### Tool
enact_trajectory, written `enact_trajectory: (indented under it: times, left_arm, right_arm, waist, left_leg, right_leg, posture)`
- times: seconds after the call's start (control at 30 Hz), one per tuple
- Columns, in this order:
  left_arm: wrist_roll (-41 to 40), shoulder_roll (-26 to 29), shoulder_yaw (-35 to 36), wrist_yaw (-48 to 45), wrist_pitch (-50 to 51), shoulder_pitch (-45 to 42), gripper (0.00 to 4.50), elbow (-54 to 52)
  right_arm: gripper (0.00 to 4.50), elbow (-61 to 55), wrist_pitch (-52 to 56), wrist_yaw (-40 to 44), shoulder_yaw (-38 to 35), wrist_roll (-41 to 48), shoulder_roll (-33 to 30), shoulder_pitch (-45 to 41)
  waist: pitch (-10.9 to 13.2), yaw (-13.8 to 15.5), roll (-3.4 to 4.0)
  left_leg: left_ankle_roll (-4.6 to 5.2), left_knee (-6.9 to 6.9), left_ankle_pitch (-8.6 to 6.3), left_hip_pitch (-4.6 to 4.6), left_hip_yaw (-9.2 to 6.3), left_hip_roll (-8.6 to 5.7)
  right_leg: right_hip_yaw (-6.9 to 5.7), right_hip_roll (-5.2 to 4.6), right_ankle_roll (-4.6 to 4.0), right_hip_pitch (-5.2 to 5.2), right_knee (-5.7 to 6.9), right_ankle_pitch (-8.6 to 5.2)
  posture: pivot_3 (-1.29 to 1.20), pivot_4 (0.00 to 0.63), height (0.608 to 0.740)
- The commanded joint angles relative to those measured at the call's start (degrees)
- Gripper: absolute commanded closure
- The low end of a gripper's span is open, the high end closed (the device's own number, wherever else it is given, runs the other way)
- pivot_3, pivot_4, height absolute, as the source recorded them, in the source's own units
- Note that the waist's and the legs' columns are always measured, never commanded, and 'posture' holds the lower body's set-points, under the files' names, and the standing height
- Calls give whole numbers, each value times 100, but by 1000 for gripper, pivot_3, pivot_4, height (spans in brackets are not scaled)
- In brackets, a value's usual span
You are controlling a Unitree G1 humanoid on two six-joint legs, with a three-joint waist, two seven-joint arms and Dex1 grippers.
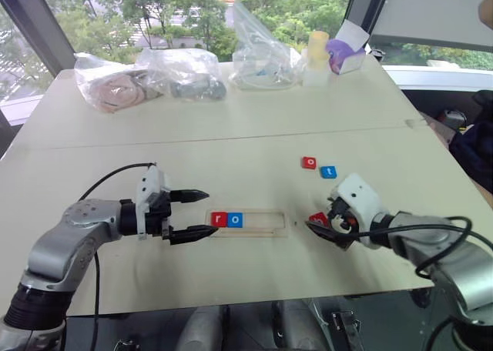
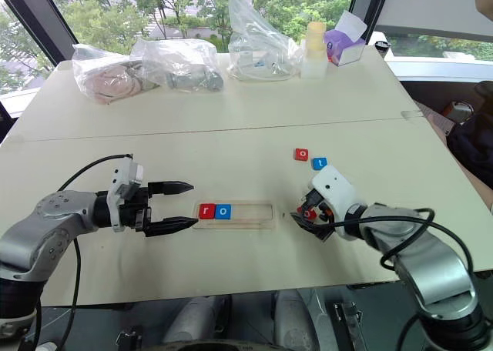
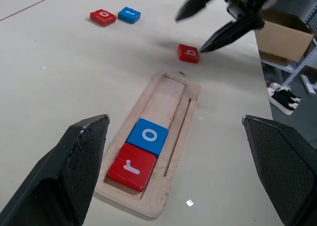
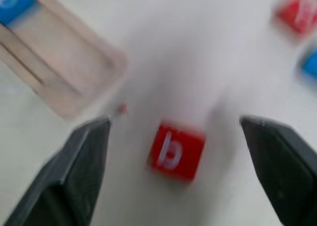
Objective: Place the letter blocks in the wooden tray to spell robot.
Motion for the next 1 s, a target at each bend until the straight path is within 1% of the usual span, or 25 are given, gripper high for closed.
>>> enact_trajectory:
  times: [0.03,0.1,0.2,0.27,0.43,0.57,0.6,0.67,0.8,0.83,0.93,1.0]
  left_arm:
    - [-10,-32,35,91,-46,-100,0,-115]
    - [-3,-35,42,112,-61,-86,0,-125]
    - [0,-34,47,136,-77,-85,0,-139]
    - [-16,-30,55,151,-66,-73,0,-172]
    - [-54,50,112,163,-40,104,0,-391]
    - [-60,68,141,194,-22,104,0,-407]
    - [-52,68,144,208,-24,101,0,-407]
    - [-44,70,154,225,-33,106,0,-410]
    - [-23,67,158,255,-59,135,0,-424]
    - [-27,68,157,263,-52,139,0,-434]
    - [-49,78,166,276,-24,155,0,-468]
    - [-71,101,178,269,8,167,0,-495]
  right_arm:
    - [81,1218,-2165,1521,249,-222,-556,-112]
    - [81,1865,-2908,1936,502,-404,-686,-304]
    - [81,2731,-3634,2409,899,-680,-650,-734]
    - [81,3135,-3975,2569,1058,-808,-572,-940]
    - [81,4206,-4603,2922,1482,-1164,-317,-1456]
    - [81,4599,-4856,3029,1558,-1270,-196,-1613]
    - [310,4626,-4867,3076,1568,-1257,-179,-1621]
    - [916,4662,-4858,3139,1574,-1227,-132,-1621]
    - [2948,4499,-4541,3153,1485,-1052,9,-1613]
    - [3362,4377,-4432,3117,1457,-1004,35,-1607]
    - [3378,3941,-4134,2865,1357,-935,150,-1621]
    - [3378,3322,-3527,2701,1287,-663,307,-1688]
  waist:
    - [6,0,-10]
    - [11,-5,-19]
    - [16,-16,-17]
    - [18,0,-16]
    - [21,5,-17]
    - [21,17,-16]
    - [21,17,-16]
    - [21,15,-17]
    - [21,-7,-17]
    - [21,-6,-17]
    - [21,-5,-16]
    - [24,4,-12]
  left_leg:
    - [1,0,0,5,-2,1]
    - [1,1,-1,10,-3,1]
    - [1,3,-1,10,-3,1]
    - [1,3,-1,10,-4,1]
    - [0,4,-1,7,-7,0]
    - [0,4,-1,7,-8,0]
    - [-1,5,-1,7,-8,0]
    - [-1,7,-1,8,-9,0]
    - [-1,7,-1,13,-9,1]
    - [-1,7,-1,14,-9,1]
    - [-1,7,0,14,-9,1]
    - [-1,7,0,10,-9,1]
  right_leg:
    - [-3,0,0,9,-2,0]
    - [-4,-1,0,17,-6,0]
    - [0,-2,-2,15,-4,1]
    - [1,-5,-3,13,-2,1]
    - [2,-11,-3,13,-4,1]
    - [3,-12,-4,11,-3,1]
    - [3,-12,-4,13,-3,1]
    - [3,-12,-5,15,-3,2]
    - [6,-12,-7,17,1,2]
    - [6,-11,-8,17,2,3]
    - [7,-11,-8,15,3,3]
    - [8,-12,-8,10,4,3]
  posture:
    - [0,150,740]
    - [0,150,740]
    - [0,150,740]
    - [0,150,740]
    - [0,150,740]
    - [0,150,740]
    - [0,150,740]
    - [0,150,740]
    - [0,150,740]
    - [0,150,740]
    - [0,150,740]
    - [0,150,740]
